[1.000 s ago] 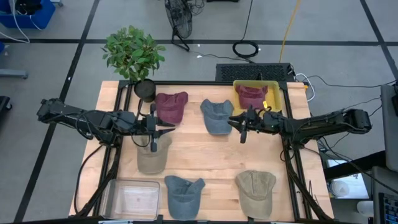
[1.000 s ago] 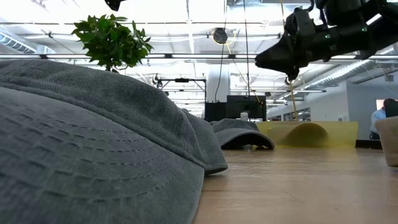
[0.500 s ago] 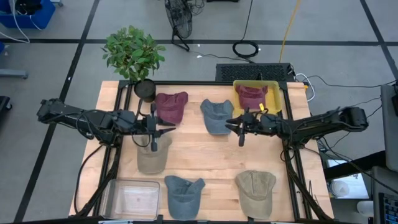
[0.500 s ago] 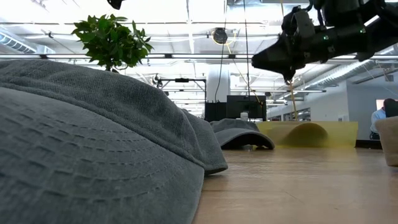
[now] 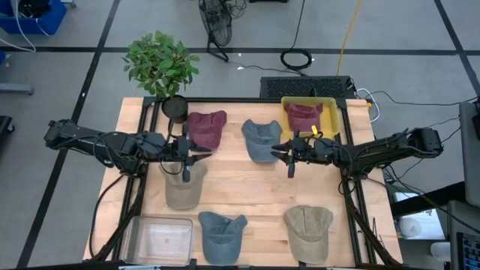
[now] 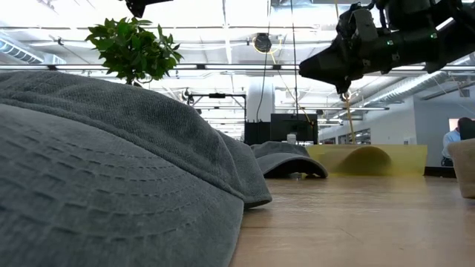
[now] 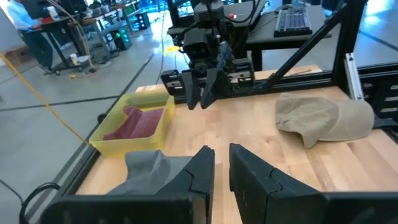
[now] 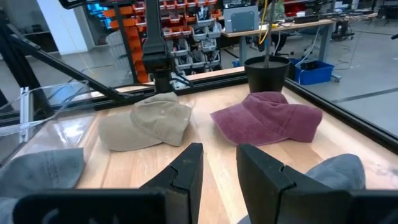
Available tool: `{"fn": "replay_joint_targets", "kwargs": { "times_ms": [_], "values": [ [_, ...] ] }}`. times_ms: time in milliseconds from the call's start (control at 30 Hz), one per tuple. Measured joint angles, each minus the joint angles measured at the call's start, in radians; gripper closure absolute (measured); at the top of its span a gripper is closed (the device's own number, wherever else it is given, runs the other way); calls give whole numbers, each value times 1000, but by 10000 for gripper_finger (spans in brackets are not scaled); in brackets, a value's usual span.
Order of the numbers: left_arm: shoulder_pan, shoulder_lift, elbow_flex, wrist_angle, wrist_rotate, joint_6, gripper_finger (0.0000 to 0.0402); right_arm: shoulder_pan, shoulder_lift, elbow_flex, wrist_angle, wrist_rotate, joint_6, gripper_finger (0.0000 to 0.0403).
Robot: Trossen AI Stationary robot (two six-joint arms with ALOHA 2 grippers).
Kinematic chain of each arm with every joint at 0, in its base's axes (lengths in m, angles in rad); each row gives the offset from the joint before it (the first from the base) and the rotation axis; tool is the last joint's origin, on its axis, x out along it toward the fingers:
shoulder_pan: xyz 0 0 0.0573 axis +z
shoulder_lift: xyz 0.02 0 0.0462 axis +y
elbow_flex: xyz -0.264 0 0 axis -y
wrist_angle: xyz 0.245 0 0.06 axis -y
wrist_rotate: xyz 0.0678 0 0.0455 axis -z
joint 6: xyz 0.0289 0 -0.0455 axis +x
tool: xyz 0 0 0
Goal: Pick & Place hat
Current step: Put the pale red cap into the yellow bin
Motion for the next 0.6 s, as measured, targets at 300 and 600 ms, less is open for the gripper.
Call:
{"fn": "replay_joint_targets", "kwargs": {
  "times_ms": [300,600],
  "values": [
    [-2,0,0,-42,3,1,346,2,0,0,-16,2,-15,319],
    [41,49,0,-266,-77,-92,346,2,0,0,-29,6,-33,319]
  ]
}}
